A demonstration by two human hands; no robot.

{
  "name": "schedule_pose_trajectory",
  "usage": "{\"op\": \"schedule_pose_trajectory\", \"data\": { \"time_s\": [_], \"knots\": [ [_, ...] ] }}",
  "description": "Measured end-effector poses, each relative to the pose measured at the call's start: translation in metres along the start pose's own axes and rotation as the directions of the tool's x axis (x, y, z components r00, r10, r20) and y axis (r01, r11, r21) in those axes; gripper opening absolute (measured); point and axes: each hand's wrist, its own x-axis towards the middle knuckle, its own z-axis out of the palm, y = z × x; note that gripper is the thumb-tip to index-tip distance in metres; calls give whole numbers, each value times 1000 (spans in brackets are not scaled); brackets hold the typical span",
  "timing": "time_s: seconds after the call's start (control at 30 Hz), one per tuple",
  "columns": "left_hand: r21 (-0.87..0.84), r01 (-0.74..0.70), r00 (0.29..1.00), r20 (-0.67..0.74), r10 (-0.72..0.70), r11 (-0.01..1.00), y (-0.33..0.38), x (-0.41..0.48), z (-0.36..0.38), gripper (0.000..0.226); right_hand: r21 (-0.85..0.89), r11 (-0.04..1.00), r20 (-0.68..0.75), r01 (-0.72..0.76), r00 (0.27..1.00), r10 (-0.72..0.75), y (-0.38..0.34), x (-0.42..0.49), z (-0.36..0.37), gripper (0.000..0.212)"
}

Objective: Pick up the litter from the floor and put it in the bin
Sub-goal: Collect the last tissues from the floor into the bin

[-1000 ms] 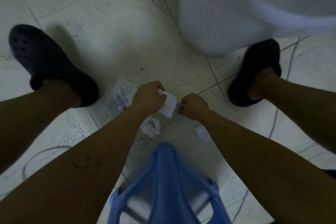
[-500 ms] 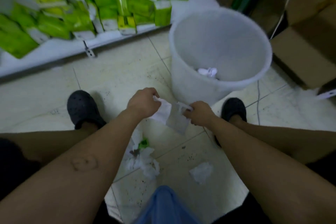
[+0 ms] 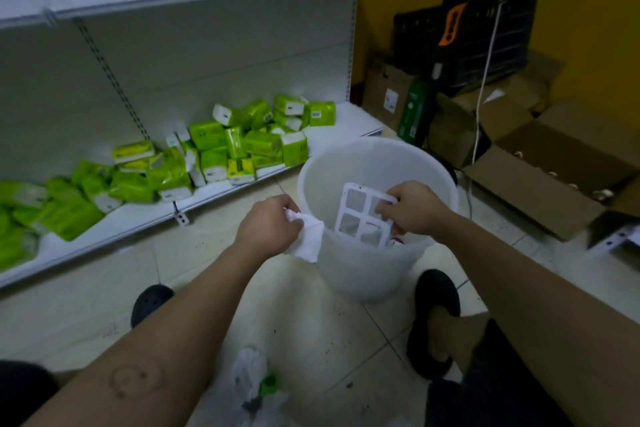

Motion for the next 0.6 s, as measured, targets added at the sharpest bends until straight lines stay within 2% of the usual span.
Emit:
{"op": "schedule_pose_trajectory", "data": {
  "time_s": [0.07, 0.17, 0.27, 0.33, 0.4, 0.5, 0.6],
  "knots": [
    [-8, -3, 1000, -21, 3, 1000, 11, 11, 3, 6, 87, 995, -6, -57, 998, 57, 13, 4, -8, 17],
    [-26, 2, 999, -46, -4, 1000, 31, 32, 13, 8, 100, 990, -7, -103, 995, 104, 33, 15, -9, 20],
    [1, -21, 999, -47, 21, 1000, 48, 56, 31, 10, 193, 975, -118, -106, 984, 131, 46, 32, -6, 26],
    [32, -30, 999, -39, 31, 999, 56, 71, 44, 12, 174, 980, -182, -101, 974, 133, 53, 43, -2, 24],
    [52, -34, 998, -44, 36, 998, 59, 86, 59, 24, 163, 982, -226, -95, 965, 131, 59, 52, 2, 18],
    [52, -40, 999, -6, 41, 998, 61, 99, 79, 58, 248, 964, -211, -95, 966, 149, 65, 61, -2, 47],
    [111, -59, 998, 34, 55, 992, 58, 96, 92, 64, 137, 983, -109, -120, 985, 135, 70, 63, 0, 65]
  ]
}}
